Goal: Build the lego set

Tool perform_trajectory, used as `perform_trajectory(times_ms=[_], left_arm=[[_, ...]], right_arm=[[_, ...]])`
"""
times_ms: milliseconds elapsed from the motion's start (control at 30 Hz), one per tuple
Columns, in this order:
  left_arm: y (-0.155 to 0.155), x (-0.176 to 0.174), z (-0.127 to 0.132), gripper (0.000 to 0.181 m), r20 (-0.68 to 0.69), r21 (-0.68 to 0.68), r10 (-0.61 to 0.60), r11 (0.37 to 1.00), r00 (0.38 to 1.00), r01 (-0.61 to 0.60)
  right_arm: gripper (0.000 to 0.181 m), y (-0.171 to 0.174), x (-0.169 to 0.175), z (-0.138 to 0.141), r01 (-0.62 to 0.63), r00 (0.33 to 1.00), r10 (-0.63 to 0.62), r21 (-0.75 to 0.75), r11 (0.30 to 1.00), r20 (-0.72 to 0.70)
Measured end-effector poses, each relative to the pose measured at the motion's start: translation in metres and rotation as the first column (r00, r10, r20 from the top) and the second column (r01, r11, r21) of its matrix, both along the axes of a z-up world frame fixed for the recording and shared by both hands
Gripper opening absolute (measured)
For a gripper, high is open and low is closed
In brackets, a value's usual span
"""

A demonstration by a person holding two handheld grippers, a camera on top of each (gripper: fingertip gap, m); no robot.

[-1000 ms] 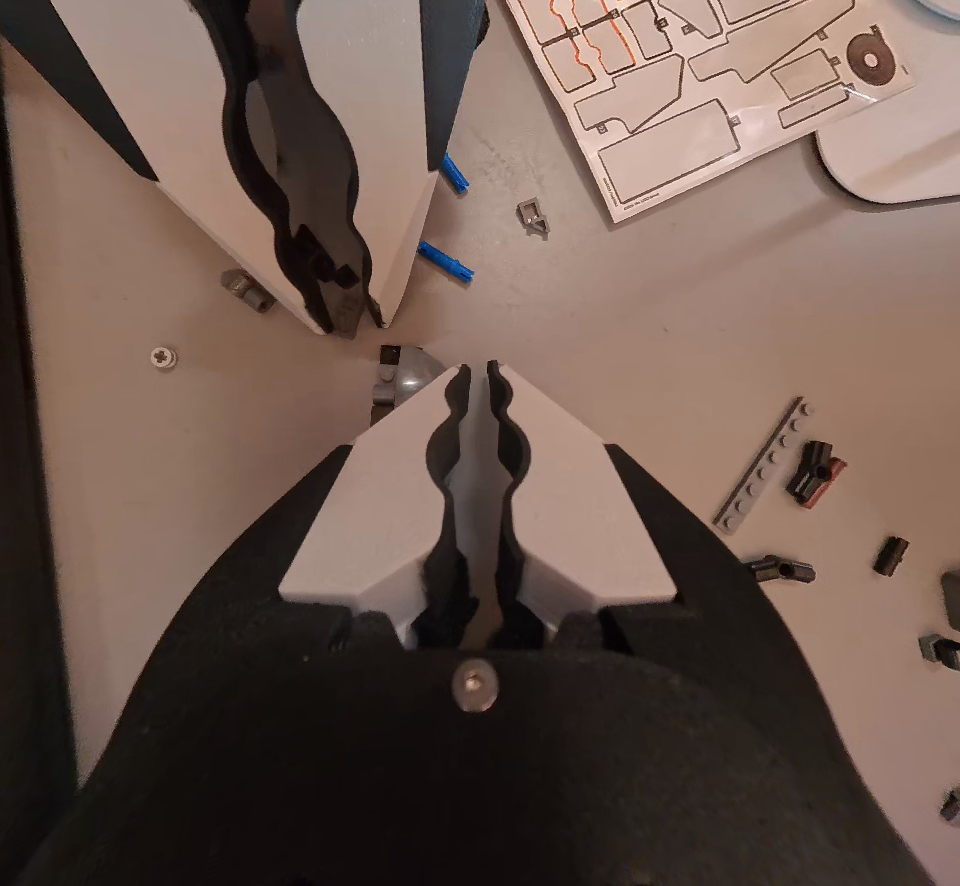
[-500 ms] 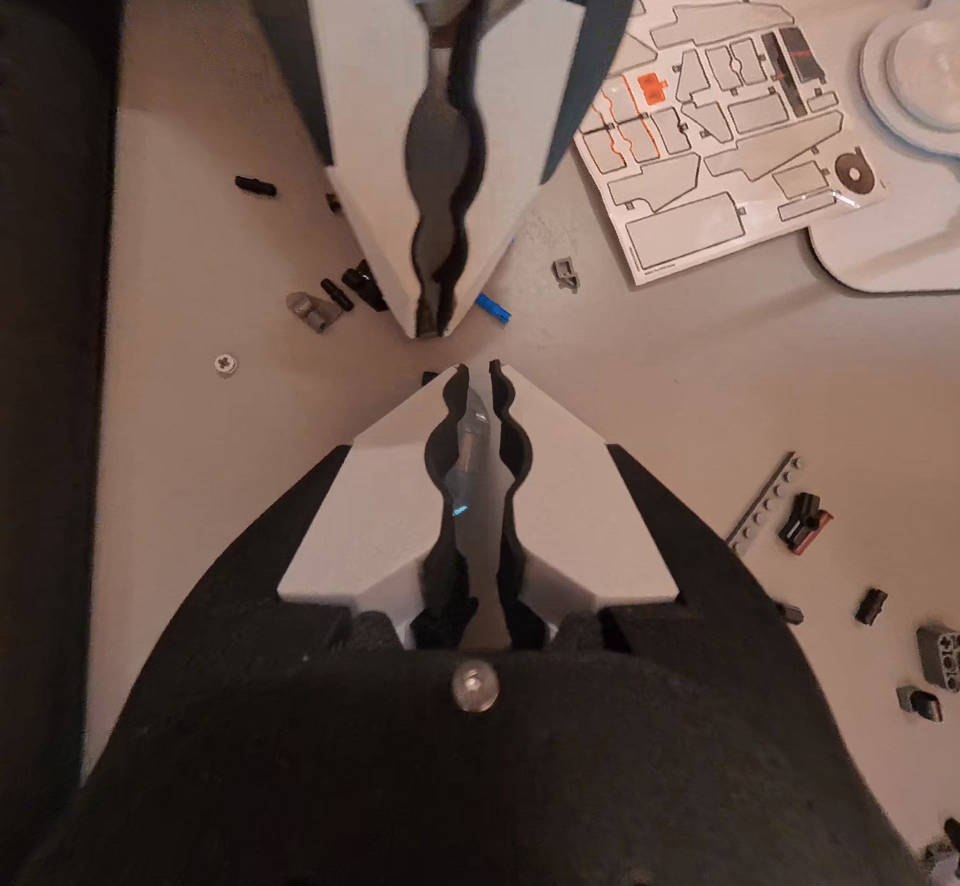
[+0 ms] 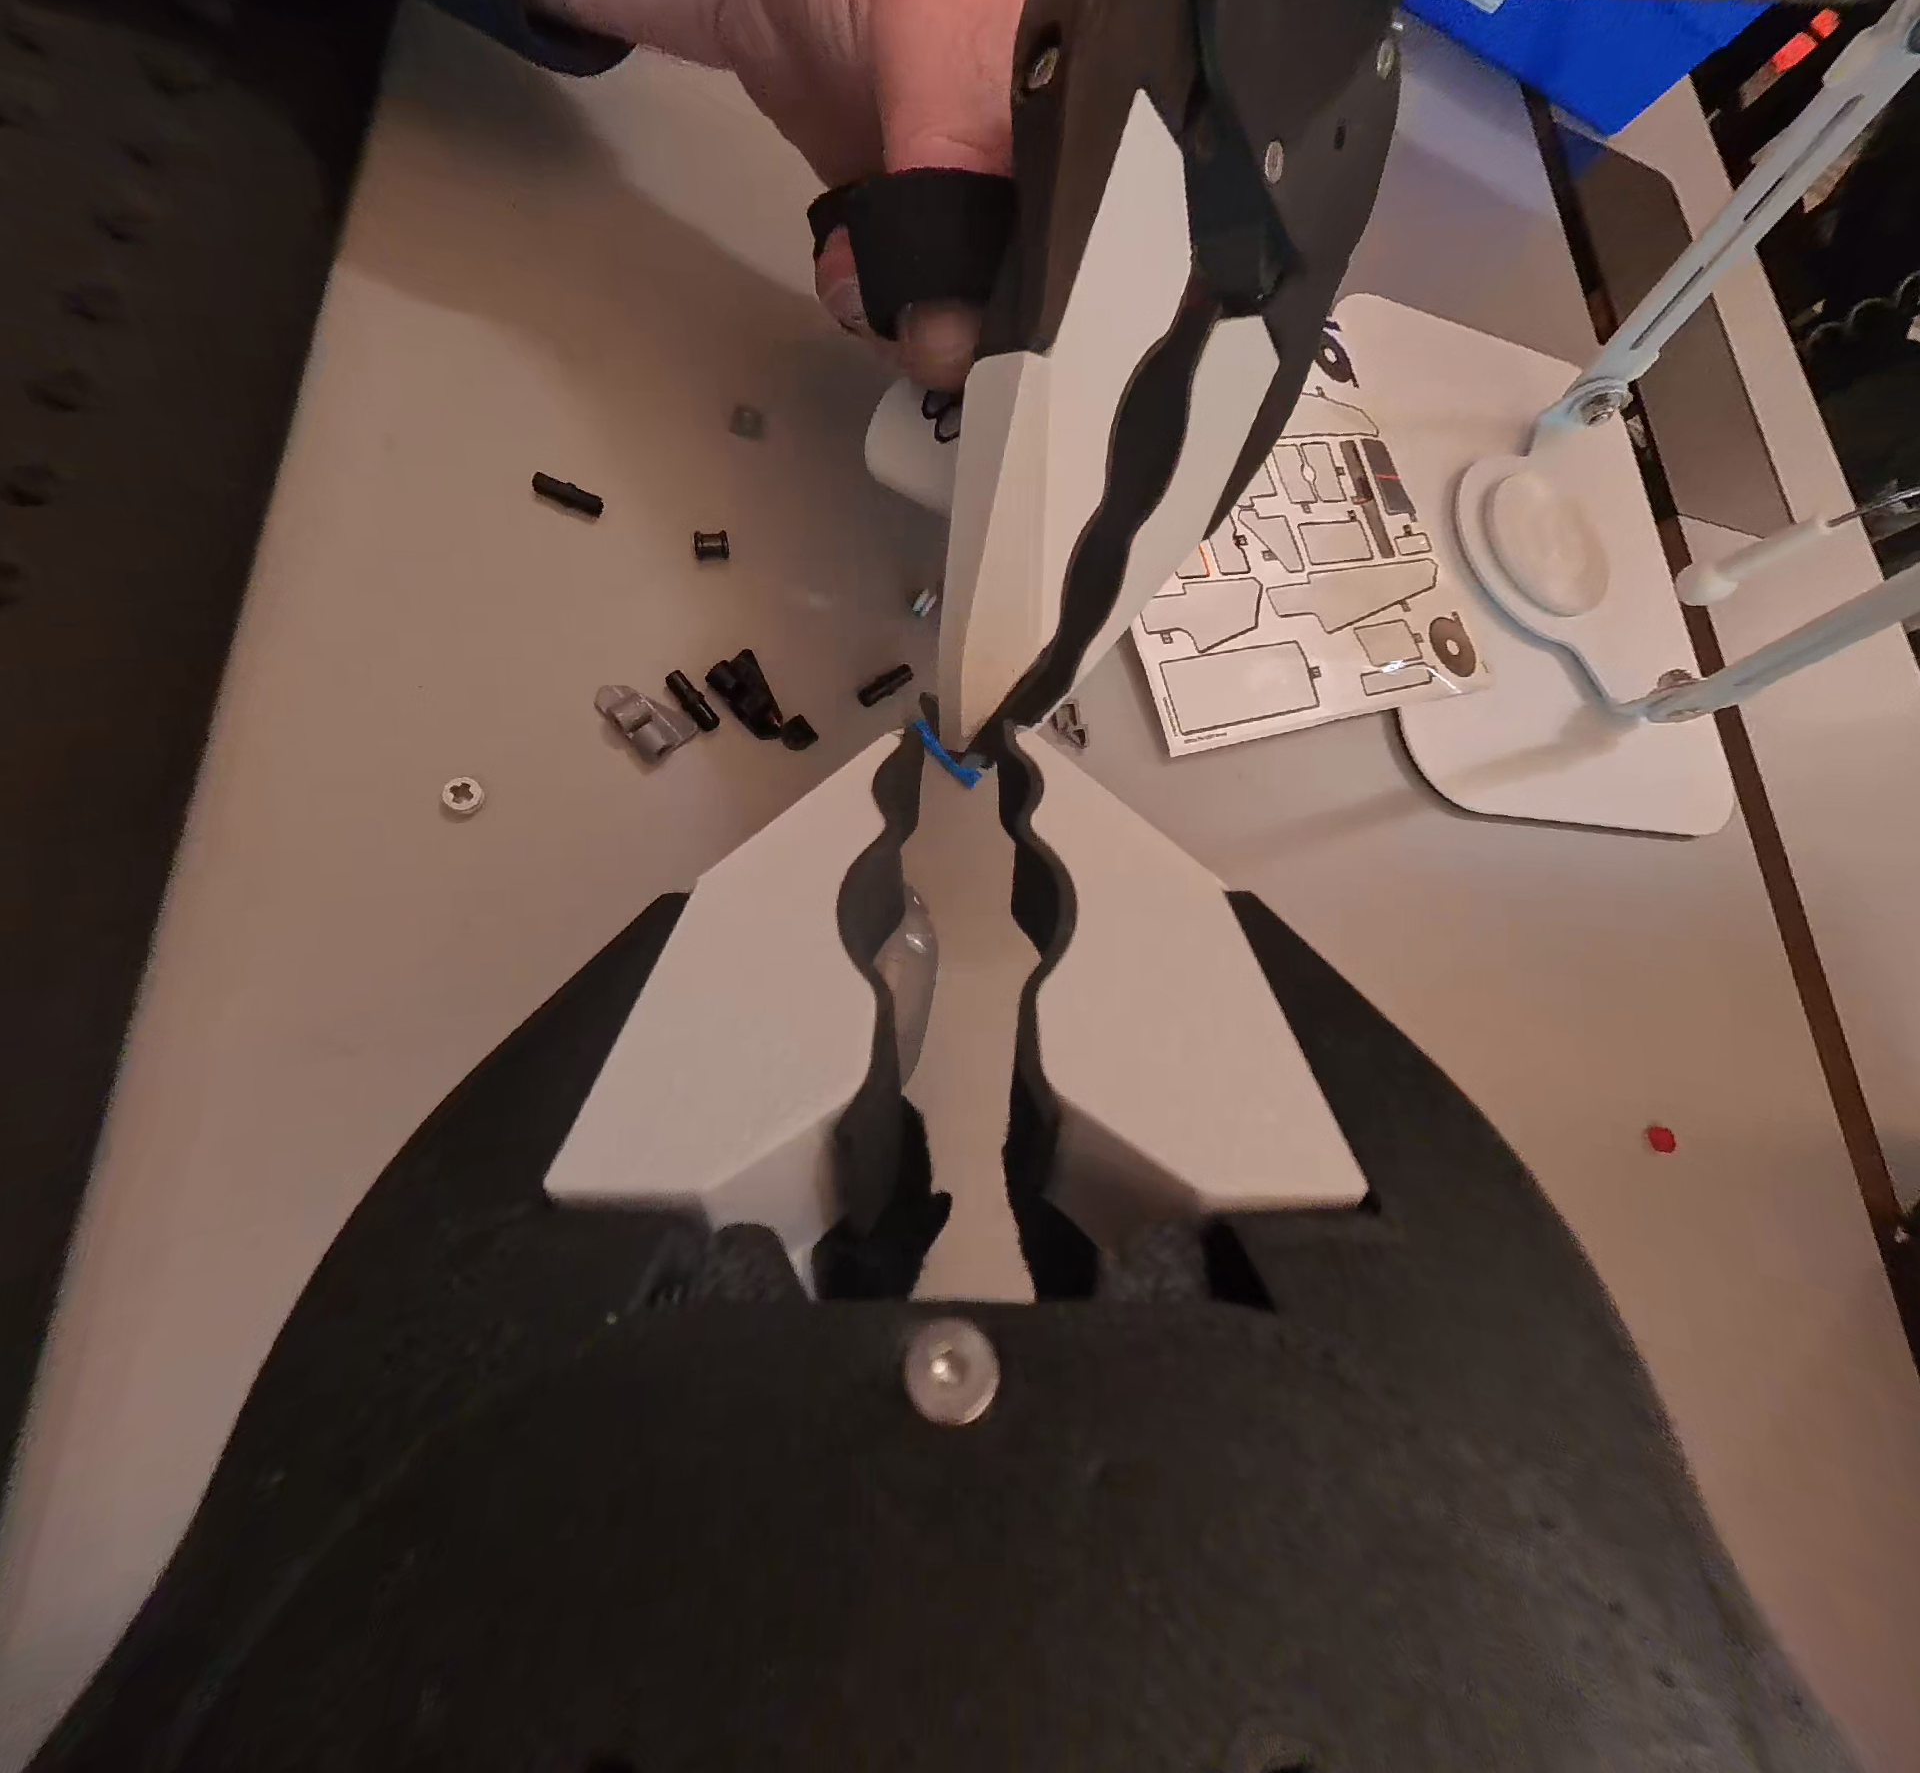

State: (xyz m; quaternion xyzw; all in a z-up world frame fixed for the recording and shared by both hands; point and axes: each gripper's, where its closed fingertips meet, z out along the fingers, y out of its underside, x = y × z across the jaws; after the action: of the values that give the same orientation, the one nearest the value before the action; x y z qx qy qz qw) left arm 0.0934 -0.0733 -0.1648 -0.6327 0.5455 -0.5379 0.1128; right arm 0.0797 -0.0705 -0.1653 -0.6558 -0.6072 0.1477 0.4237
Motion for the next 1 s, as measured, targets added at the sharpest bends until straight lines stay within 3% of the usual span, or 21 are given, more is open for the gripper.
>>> perform_trajectory(times_ms=[433,1000], left_arm=[[0.0,0.001,0.02,0.005,0.112,-0.197,0.011,0.98,0.994,0.011],[0.005,0.004,0.032,0.006,0.157,-0.25,0.052,0.968,0.986,-0.011]], right_arm=[[0.007,0.003,0.0,0.019,0.007,0.998,-0.002,0.084,0.996,-0.067],[0.003,0.006,0.003,0.031,0.043,0.992,-0.032,0.09,0.995,-0.119]])
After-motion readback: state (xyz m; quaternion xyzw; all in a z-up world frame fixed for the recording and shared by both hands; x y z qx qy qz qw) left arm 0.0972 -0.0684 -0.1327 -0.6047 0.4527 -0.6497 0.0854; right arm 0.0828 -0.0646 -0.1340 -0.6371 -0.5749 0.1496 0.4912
